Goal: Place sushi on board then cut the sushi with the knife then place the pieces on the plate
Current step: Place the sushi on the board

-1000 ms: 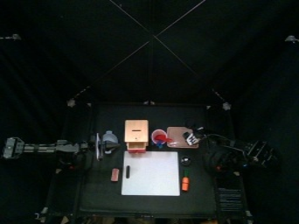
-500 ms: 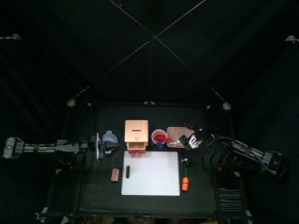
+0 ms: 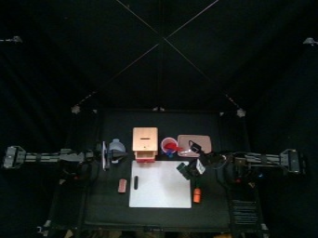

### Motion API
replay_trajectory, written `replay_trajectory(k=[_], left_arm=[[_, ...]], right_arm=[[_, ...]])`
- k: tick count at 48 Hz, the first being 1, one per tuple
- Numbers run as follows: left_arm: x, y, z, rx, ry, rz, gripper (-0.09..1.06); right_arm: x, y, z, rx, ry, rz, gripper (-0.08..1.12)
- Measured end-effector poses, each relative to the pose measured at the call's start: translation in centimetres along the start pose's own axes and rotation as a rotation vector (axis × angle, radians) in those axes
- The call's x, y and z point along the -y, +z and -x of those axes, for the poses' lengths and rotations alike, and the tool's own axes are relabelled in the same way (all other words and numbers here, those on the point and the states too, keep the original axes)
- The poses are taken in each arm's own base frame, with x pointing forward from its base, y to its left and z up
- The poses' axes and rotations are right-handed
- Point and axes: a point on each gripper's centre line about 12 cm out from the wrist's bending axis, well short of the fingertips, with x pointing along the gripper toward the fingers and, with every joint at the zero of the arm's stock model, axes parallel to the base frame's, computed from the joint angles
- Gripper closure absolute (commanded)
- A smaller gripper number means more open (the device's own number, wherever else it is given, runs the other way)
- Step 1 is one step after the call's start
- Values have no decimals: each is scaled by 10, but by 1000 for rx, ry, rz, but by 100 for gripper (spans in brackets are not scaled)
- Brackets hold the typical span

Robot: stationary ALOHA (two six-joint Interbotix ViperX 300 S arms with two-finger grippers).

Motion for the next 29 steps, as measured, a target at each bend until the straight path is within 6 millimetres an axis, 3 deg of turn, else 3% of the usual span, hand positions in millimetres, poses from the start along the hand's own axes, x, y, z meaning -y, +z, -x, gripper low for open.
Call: replay_trajectory(k=[12, 29], left_arm=[[0, -1, 0, -3, 2, 0, 86], [-3, -21, 6, -58, 9, -7, 86]], right_arm=[[-2, -8, -34, -86, -20, -102, 44], [-1, -10, -74, -213, -136, -371, 44]])
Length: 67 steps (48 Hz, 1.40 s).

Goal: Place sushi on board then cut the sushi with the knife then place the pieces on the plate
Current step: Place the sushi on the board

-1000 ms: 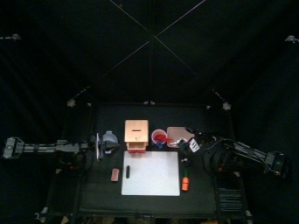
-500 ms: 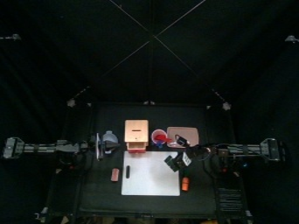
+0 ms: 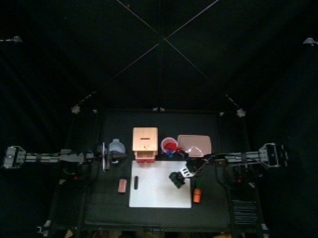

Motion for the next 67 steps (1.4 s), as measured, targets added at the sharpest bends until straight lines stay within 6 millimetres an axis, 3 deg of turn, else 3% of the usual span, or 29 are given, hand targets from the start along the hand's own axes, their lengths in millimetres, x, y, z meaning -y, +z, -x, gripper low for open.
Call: replay_trajectory(k=[10, 31, 45, 56, 67], left_arm=[[-1, -2, 1, -4, 4, -10, 86], [-4, -13, 4, -31, 9, -27, 86], [-5, -25, 8, -61, 12, -31, 86], [-6, -31, 10, -76, 15, -33, 86], [-7, -34, 11, -74, 16, -32, 86]], right_arm=[[-20, -2, -8, -4, -27, -59, 44], [-15, 10, -40, 52, -201, -237, 43], [-24, 23, -79, 87, -320, -152, 43], [-35, 32, -87, 100, -477, -149, 43], [-42, 29, -93, 201, -578, -188, 43]])
